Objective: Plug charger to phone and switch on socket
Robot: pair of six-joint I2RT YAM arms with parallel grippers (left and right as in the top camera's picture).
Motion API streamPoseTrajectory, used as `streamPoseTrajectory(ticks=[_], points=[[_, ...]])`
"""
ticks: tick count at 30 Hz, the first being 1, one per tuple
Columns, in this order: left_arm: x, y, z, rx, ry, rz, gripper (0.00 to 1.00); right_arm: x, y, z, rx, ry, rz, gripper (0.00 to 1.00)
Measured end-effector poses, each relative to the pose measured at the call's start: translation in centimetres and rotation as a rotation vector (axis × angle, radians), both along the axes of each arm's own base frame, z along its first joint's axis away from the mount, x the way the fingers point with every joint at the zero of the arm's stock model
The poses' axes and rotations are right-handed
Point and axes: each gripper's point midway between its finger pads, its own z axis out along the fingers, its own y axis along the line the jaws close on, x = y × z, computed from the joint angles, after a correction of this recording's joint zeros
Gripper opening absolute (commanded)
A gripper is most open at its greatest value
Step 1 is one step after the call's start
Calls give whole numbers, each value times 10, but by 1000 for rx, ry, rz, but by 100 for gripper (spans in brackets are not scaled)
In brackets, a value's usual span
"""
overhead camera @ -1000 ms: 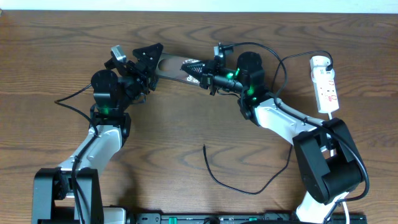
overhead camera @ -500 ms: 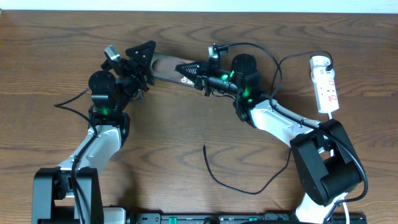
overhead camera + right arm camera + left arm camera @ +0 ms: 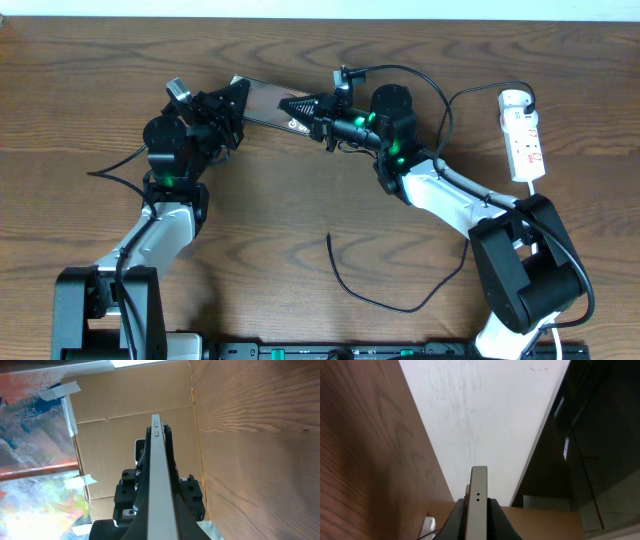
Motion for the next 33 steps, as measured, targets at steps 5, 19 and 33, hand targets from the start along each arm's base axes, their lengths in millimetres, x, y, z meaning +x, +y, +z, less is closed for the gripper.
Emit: streamPoseTrajectory(ticks=[5,19,33], points=[[0,-1,1,13,-12,-4,7,-1,3,-5,-20,-4,-5,99],[1,30,2,23,-22,20,7,9,-10,-6,-96,-197,-19,99],[-48,126,15,11,-60,-160,7,-14,-64,-108,-524,-11,156,99]])
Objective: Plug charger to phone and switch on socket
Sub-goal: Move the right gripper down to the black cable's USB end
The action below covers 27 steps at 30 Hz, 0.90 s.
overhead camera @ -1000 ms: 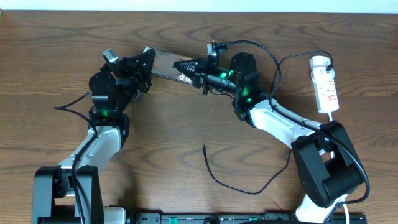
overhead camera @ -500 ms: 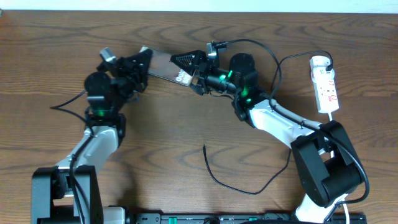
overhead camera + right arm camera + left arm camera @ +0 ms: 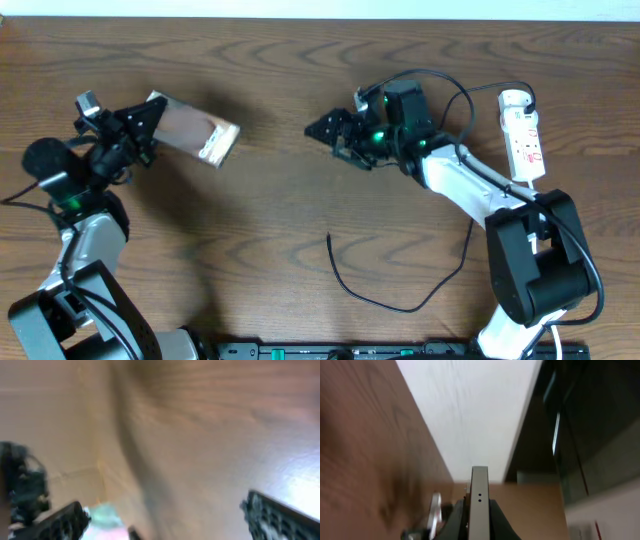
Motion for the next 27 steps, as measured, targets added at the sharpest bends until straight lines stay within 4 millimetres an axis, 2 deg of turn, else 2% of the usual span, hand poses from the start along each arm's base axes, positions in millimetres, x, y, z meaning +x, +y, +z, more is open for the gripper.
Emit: streamPoseTrajectory(ticks=[5,9,10,11,15,19,23,27], points=[[-22,-19,2,21,-29,-174,7,-24,-18,0,-271,87,71,99],[-34,-25,4,44,-59,-256,7,-59,-28,-8,-528,98,165,99],[-37,-22,4,45,-60,-258,7,-77,-28,-16,-610,111,207,99],[-38,-17,5,47,-62,-250,7,-85,-25,-19,-650,106,230,99],[-42,8,5,53,-65,-193,7,-109,-11,-29,-741,86,277,99],[-45,22,5,54,-64,-151,7,-126,-4,-43,-815,104,284,94],[-46,26,5,55,-64,-141,7,-142,-14,-53,-917,169,251,92],[-46,26,5,55,-64,-141,7,-147,-17,-68,-971,205,224,88]])
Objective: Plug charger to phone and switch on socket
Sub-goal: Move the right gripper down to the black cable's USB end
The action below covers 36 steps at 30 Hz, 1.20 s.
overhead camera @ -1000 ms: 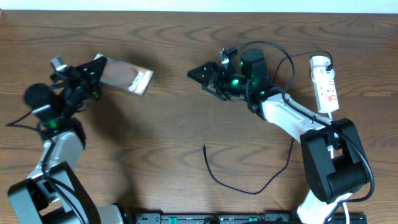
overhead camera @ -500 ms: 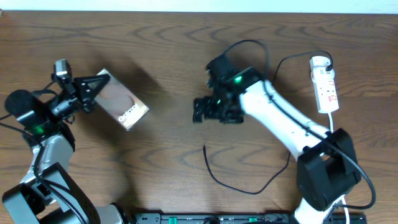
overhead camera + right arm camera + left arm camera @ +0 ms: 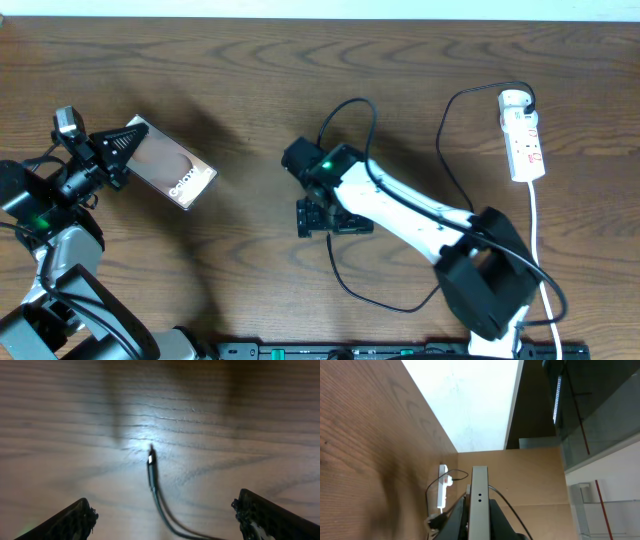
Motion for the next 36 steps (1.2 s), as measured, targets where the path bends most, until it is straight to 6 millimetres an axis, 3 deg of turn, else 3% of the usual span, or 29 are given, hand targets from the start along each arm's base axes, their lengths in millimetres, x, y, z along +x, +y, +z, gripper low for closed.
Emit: streamPoseTrajectory(ticks=[5,9,17,36], points=[[0,0,0,0,0,0,7,-11,0,-27,-75,42,-7,84],[0,0,0,0,0,0,7,-19,2,-37,-100,61,-8,61],[0,0,0,0,0,0,7,-22,2,-42,-113,73,-34,36],[0,0,0,0,0,0,7,-21,5,-46,-100,67,-34,34]])
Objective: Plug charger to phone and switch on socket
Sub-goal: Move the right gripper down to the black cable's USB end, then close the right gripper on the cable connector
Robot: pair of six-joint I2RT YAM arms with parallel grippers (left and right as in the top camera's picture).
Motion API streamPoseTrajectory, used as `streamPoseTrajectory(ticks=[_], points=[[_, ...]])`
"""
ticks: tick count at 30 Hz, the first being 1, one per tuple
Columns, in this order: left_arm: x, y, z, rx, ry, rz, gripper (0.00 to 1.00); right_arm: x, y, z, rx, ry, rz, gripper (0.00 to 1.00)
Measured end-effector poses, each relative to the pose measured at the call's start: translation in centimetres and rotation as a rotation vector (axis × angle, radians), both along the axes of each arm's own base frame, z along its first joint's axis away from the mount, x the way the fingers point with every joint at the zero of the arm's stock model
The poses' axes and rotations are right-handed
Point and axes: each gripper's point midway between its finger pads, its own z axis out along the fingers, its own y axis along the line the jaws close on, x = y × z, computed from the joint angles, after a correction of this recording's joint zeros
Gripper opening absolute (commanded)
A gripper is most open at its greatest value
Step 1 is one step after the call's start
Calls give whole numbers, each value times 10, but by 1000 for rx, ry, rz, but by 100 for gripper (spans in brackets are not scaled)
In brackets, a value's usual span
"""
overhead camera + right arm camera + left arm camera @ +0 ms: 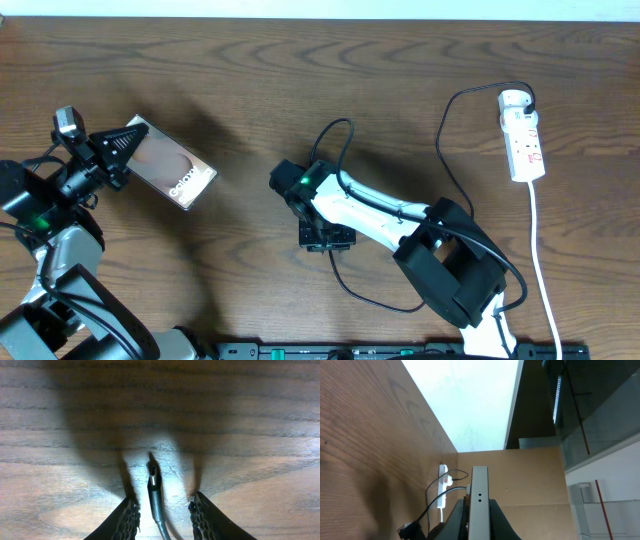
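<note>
My left gripper (pixel 118 152) is shut on the short end of the phone (pixel 172 173) and holds it off the table at the far left. In the left wrist view the phone's edge (pixel 479 505) stands between the fingers with two small holes showing. The white power strip (pixel 523 135) lies at the right edge. The free plug (pixel 154 479) of the thin black charger cable (pixel 346 288) lies on the wood. My right gripper (pixel 163 510) is open and low over the table, one finger on each side of the plug, neither touching it.
The wooden table (pixel 250 300) carries a long loop of charger cable near the front edge. The right arm (pixel 400 215) stretches across the middle. The strip's white lead (pixel 545 250) runs down the right side. A cardboard wall (pixel 520 480) stands beyond the table.
My right gripper has come down closer to the cable's plug, and its jaws have narrowed from wide apart to just either side of it. The left gripper and phone have not moved.
Both grippers first gripped the phone at the back middle of the table. Then my left gripper alone held it out to the left and the right was open. Then the right hung wide open over the cable end at the front middle, and now straddles the plug.
</note>
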Motion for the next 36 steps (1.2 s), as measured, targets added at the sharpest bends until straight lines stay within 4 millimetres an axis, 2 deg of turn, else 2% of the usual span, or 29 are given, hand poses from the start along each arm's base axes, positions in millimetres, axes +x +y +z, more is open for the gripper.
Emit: streamPoseTrajectory(ticks=[4,16,21,25,30,33,36], points=[[0,0,0,0,0,0,7,0,1,0,8,1,-2,27],[0,0,0,0,0,0,7,-4,4,0,17,12,-4,18],[0,0,0,0,0,0,7,-8,7,-1,17,13,6,8],[0,0,0,0,0,0,7,-8,6,-1,17,15,5,8],[0,0,0,0,0,0,7,-9,5,-1,13,16,4,18],[0,0,0,0,0,0,7,-9,5,-1,12,15,2,17],[0,0,0,0,0,0,7,-8,6,-1,17,13,1,11]])
